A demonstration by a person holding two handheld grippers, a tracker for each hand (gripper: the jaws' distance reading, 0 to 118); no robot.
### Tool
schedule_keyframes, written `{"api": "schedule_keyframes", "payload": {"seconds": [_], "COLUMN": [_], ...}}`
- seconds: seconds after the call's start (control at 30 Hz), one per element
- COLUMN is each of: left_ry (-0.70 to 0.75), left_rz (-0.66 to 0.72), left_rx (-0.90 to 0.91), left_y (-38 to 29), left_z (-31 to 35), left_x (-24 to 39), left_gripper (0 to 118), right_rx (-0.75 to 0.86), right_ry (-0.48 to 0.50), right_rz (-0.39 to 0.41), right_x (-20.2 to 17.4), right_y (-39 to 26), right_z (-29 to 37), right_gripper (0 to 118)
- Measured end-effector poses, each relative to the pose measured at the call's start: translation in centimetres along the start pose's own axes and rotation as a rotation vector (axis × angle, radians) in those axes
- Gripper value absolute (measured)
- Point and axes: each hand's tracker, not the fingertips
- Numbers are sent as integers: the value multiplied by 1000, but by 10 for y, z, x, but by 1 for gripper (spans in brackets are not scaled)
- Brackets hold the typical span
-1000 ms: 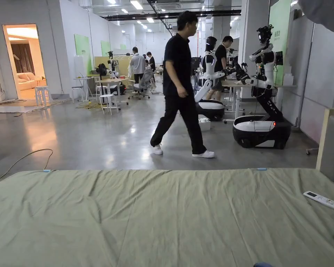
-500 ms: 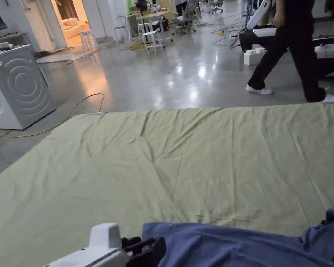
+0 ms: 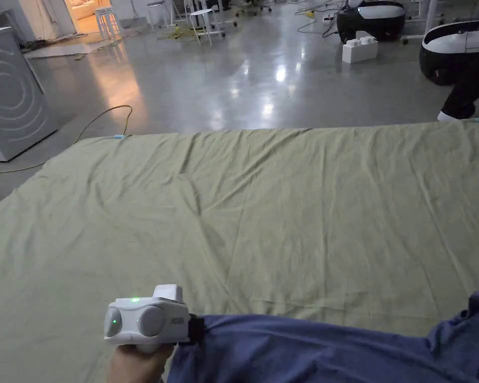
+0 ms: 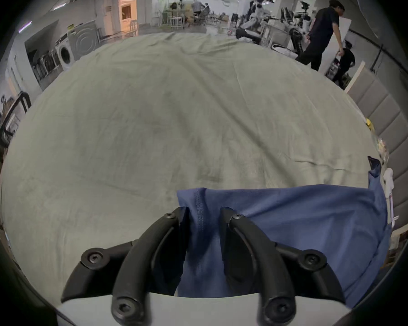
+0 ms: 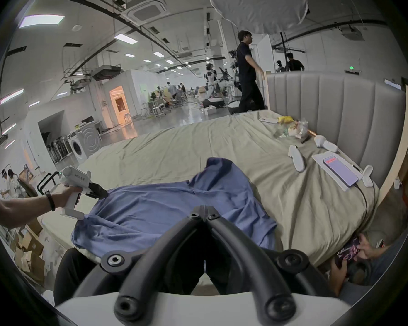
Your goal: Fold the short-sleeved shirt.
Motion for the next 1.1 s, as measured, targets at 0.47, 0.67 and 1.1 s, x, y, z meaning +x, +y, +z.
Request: {"api": "schedule_keyframes", "payload": {"seconds": [0.47,0.67,1.1], "left_ry": [78,70,-65], "left_rz": [-191,-218,-47], "left_rx": [-187,-199,-25], "left_y": [15,15,11], "left_z": [-20,-20,20], "left_x": [38,35,13], "left_gripper": [7,7,7], "right_rx": [-250,-510,-525], "right_ry": [81,-85,-52], "right_rz": [-107,-94,-26], "right_x": [64,100,92], "right_y": [65,79,64], "right_z": [-191,-323,-336], "right_gripper": [43,63,1]}}
